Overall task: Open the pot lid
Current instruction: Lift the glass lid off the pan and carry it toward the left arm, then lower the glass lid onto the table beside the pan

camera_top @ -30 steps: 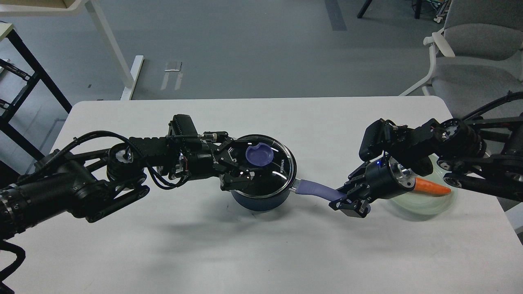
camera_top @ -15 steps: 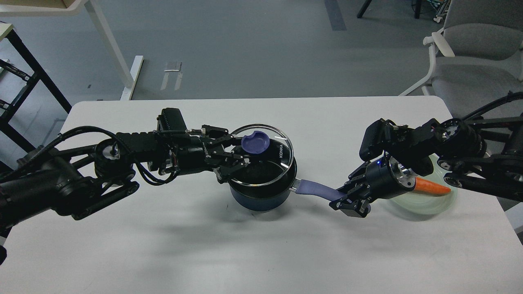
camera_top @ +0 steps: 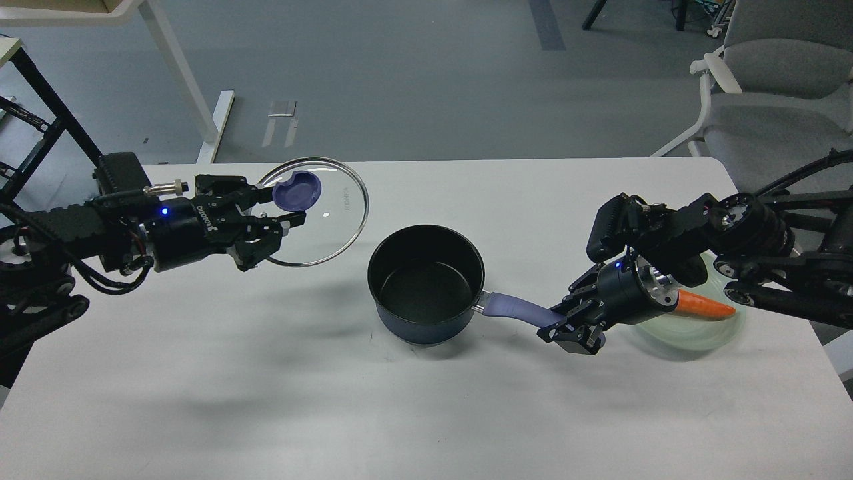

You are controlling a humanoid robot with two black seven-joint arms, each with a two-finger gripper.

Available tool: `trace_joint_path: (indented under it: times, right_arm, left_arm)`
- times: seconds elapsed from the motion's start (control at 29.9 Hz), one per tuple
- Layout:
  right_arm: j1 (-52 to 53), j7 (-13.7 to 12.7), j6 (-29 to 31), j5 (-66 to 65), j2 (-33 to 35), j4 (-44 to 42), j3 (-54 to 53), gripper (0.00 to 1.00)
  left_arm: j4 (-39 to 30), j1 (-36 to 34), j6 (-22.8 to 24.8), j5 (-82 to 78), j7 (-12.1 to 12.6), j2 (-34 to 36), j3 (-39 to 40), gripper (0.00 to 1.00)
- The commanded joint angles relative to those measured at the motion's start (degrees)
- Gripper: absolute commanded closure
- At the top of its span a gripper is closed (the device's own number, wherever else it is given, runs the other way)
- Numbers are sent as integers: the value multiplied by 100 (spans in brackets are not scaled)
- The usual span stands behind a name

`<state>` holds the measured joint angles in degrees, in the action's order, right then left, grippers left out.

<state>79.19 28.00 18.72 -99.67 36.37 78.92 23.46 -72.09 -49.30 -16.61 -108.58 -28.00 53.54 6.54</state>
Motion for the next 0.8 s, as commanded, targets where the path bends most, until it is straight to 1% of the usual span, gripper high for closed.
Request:
trace_joint_path:
  times: [0.0,0.1,0.3,0.47,0.6,0.77]
  right_arm:
    - [0,0,0,0,2,1,-8,70]
    - [0,0,0,0,2,1,-8,70]
    - [0,0,0,0,20,1,-8,70]
    - [0,0,0,9,20,10,-8,70]
    - [0,0,0,9,28,10,-8,70]
    - [0,0,0,9,28,10,-8,70]
  left_arm:
    - [72,306,-605,22,0,376,-231,62]
    - [291,640,-1139,22,0,552,-477,62]
    - [1012,1150,-1139,13,0,544,-847,61]
    - [1583,1195,-1139,22,0,368,-1163,61]
    - [1865,1195,-1139,30,0,148,-1216,60]
    - [1901,1195,-1139,65,0,25,-1225,56]
